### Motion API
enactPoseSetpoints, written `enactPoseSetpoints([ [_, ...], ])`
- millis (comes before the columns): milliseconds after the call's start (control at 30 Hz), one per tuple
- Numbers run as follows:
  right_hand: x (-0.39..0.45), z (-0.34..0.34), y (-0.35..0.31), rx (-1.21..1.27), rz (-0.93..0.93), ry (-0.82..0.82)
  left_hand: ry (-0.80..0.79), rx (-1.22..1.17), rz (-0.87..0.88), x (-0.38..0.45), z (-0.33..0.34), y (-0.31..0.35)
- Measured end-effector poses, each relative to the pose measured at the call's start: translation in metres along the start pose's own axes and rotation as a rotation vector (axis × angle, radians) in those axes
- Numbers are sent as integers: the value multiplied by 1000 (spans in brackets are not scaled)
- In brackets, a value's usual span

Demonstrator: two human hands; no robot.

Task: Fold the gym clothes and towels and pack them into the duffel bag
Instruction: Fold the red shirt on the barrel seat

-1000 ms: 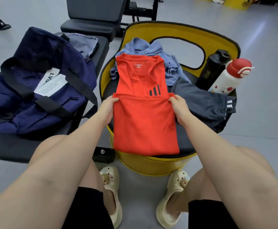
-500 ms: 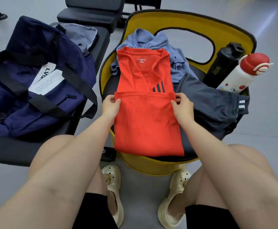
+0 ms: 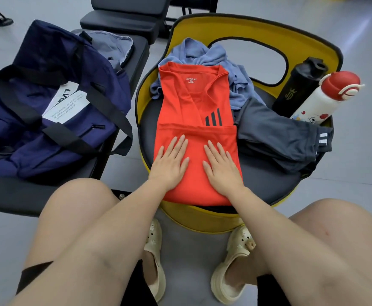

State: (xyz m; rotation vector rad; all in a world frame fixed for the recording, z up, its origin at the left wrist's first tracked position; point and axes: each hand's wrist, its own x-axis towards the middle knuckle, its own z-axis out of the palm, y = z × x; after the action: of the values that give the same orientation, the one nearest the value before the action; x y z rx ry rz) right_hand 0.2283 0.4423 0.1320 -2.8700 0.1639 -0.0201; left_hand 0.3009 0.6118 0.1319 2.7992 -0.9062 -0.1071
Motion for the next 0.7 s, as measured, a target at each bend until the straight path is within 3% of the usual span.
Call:
enactPoseSetpoints([
  [333, -20, -8, 23, 14, 251, -57, -22, -47, -211, -25, -3, -29],
  [433, -31, -10, 22, -19, 211, -21, 47, 24, 3, -32, -8, -23],
  [533, -43, -11, 20, 26, 22, -31, -65, -64, 375, -44, -10, -19],
  [700, -68, -11, 25, 46, -147, -126, -197, 73, 377, -66, -1, -22],
])
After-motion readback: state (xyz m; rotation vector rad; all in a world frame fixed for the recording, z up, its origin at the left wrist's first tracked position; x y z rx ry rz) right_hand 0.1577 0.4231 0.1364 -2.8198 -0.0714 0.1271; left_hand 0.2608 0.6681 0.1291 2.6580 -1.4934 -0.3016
